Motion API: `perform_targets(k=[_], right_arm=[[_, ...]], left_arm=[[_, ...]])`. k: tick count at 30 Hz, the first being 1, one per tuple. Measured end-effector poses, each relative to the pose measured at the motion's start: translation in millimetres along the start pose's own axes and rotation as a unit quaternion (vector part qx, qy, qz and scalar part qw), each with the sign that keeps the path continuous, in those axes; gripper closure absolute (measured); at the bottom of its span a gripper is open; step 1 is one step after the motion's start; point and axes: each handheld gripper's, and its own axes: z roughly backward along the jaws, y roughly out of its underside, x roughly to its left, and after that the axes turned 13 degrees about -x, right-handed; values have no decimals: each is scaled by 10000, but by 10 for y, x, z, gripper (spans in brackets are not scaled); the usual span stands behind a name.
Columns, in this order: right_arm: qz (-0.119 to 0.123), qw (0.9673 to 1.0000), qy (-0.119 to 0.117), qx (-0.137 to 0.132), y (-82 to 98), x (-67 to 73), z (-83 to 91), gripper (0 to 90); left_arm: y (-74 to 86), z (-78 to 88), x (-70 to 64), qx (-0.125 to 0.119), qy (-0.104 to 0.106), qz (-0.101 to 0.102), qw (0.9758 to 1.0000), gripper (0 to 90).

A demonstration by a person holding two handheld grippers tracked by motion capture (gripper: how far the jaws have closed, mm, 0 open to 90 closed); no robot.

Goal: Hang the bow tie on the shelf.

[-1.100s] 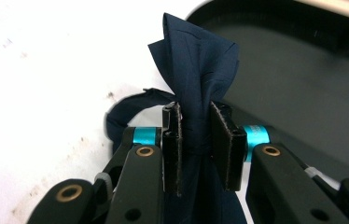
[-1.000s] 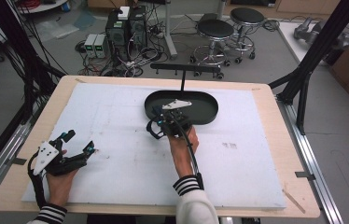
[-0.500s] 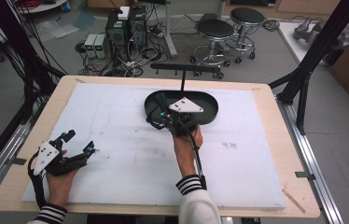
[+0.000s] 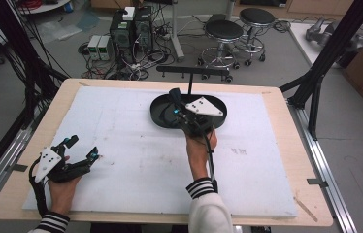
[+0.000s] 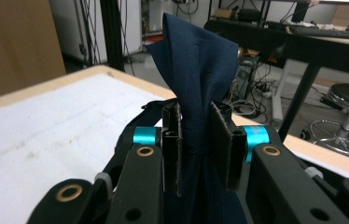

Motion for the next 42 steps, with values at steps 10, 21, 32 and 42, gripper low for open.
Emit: perform_targets(k=[10,21,32,42], right_arm=[[-115,9994,211,-236,-133,-256,4,751],[57,9987,401,-304,-305,-533,-122,752],[18,9974,653,-294,-334,-835,-155,752],[123,9958,876,-240,-406,-1014,-272,752]], left_arm=[[0,0,1,-4,-1,9,10000,161],[0,0,2,-3,1,16,10000,162],[0,1,4,-6,-1,21,10000,164],[1,2,6,0,-10,29,10000,168]])
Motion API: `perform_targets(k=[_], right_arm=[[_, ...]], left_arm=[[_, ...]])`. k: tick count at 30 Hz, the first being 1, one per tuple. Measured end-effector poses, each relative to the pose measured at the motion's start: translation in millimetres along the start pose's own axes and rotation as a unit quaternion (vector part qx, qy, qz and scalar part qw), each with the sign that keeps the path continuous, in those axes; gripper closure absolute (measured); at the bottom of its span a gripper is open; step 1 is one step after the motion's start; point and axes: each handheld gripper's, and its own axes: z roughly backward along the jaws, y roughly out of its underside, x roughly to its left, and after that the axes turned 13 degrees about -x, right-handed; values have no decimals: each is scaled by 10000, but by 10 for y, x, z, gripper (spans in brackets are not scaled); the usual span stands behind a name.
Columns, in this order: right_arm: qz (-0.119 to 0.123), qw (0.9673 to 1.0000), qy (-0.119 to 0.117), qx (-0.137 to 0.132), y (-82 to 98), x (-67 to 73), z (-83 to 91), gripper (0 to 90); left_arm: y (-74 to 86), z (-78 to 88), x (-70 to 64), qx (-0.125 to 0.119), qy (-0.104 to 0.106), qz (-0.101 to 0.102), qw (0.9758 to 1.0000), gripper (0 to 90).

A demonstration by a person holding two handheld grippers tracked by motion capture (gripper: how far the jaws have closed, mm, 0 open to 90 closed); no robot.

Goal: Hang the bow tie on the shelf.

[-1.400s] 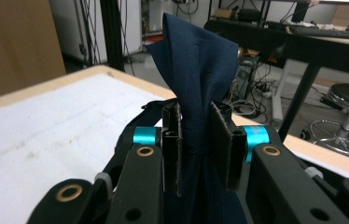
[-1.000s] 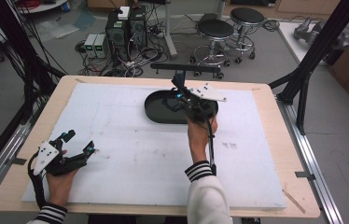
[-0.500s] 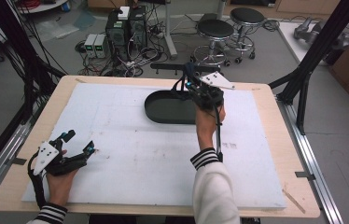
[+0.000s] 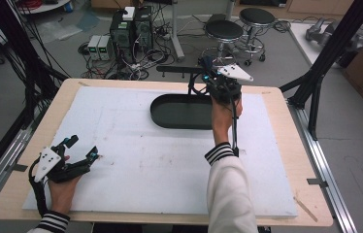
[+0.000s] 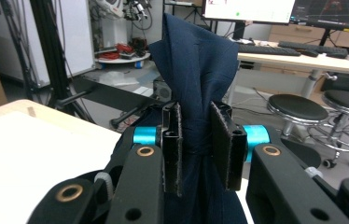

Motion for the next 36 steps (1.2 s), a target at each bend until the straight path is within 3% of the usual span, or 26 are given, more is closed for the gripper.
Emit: perform_targets(k=[7,15,18,24,36], right_arm=[[39,9998,174,116,93,-63,-112,751],[74,9996,221,155,102,-152,-234,751],[51,9993,231,283,154,-178,-266,750],[27,9993,225,298,173,-186,-278,749],[141,9975,202,664,228,-171,-278,744]], left_arm=[[0,-1,-3,-5,11,-9,10000,166],[-1,0,-3,3,16,-14,10000,166],[-1,1,-4,5,16,-17,10000,166],[-1,0,-4,3,16,-15,10000,165],[-1,1,-4,4,17,-17,10000,166]])
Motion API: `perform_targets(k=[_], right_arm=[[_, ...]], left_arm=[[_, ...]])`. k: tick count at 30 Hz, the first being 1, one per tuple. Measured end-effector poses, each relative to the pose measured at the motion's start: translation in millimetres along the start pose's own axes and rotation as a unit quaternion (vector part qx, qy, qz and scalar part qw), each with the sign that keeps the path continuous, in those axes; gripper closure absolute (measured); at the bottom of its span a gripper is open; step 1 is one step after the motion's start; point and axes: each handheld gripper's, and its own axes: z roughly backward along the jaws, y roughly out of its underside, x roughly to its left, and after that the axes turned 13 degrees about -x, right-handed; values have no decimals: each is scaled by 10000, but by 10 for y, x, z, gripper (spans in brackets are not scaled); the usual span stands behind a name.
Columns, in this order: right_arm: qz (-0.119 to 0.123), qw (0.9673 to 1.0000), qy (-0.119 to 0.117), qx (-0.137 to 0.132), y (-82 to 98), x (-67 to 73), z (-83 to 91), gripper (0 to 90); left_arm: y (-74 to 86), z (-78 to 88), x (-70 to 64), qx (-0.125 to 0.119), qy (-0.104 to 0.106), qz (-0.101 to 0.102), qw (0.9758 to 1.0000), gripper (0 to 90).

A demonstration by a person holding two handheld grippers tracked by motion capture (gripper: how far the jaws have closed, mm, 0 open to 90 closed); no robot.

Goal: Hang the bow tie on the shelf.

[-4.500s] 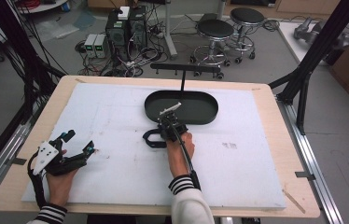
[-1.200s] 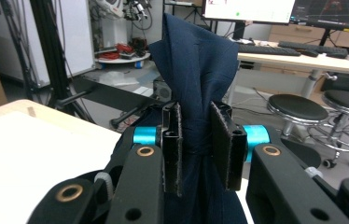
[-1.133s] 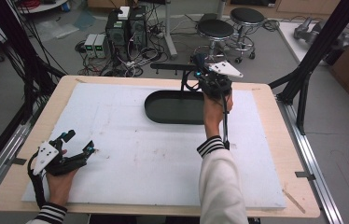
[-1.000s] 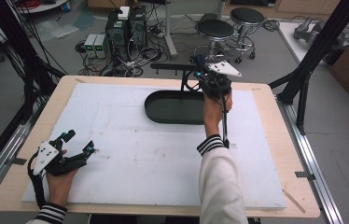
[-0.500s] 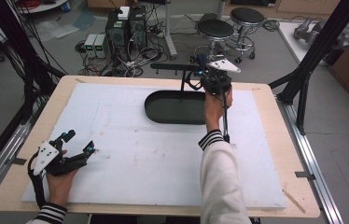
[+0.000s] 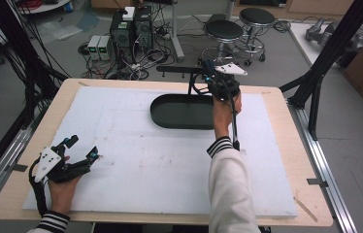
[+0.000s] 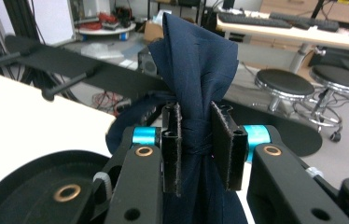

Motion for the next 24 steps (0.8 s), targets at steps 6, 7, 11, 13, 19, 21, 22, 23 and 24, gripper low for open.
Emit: perform_targets(k=[6,7,11,13,19,21,22,23,24], right_arm=[[83,9999,-34,133,39,38,22,743],[64,9999,-35,139,40,43,22,742],[114,9999,-17,105,30,48,26,742],[113,9999,1,89,26,42,33,737],[94,9999,26,32,9,32,55,733],[85,10000,47,-2,2,33,61,731],[85,10000,47,-2,2,33,61,731],[94,9999,65,-35,-6,31,69,724],[139,9999,80,-32,-9,28,73,715]], left_arm=[[1,-1,-2,-13,-7,-2,10000,165],[1,0,-2,-9,-6,-4,10000,165],[1,-1,-2,-13,-6,-1,10000,165],[1,-1,-2,-15,-8,0,10000,165],[1,-1,-2,-13,-7,-3,10000,165],[1,-1,-3,-14,-8,-1,10000,165],[1,-1,-3,-13,-7,-5,10000,165],[1,-1,-3,-16,-9,-7,10000,165],[1,-1,-3,-13,-8,-8,10000,165]])
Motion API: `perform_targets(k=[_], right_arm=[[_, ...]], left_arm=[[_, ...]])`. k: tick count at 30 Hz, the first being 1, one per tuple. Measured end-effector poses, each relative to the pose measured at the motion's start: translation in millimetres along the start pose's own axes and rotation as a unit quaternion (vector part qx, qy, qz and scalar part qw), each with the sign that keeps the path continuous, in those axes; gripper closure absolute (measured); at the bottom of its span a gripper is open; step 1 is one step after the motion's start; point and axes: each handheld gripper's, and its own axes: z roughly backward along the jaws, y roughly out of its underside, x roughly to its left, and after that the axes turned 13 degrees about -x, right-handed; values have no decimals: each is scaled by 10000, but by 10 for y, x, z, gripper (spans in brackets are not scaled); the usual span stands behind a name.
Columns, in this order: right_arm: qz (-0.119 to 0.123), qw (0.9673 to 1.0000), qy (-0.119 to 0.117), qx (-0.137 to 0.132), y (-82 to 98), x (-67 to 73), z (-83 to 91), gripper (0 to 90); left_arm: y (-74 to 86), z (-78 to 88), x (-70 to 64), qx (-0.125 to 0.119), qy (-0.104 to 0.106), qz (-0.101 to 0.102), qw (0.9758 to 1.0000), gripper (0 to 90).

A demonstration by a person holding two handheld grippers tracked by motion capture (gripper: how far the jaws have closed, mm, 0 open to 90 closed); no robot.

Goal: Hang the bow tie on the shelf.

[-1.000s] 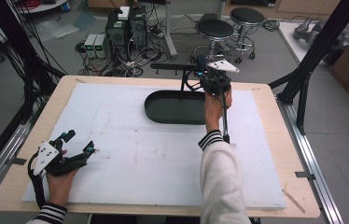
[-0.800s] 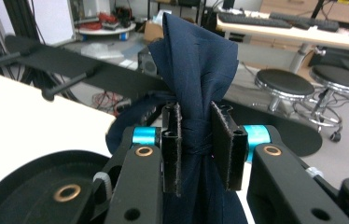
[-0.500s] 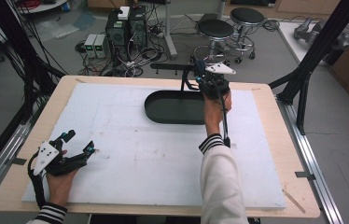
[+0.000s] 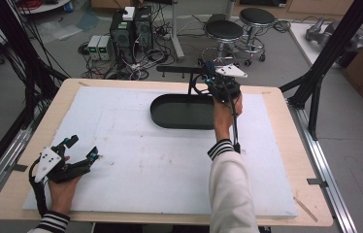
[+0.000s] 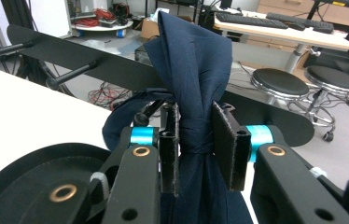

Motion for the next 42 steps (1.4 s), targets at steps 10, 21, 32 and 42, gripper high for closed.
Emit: perform_targets(k=[10,21,32,42], right_arm=[[48,10000,34,-55,-32,-6,41,687],[2,9997,-34,-235,-103,-57,231,597],[2,9972,-426,-616,-161,-57,844,530],[198,9901,-700,-1197,41,-35,1572,371]], left_arm=[[0,0,-1,1,1,-5,10000,165],[1,-1,0,-3,-3,5,10000,164],[1,-2,4,3,-8,28,10000,165],[1,-2,9,-3,-24,57,10000,163]])
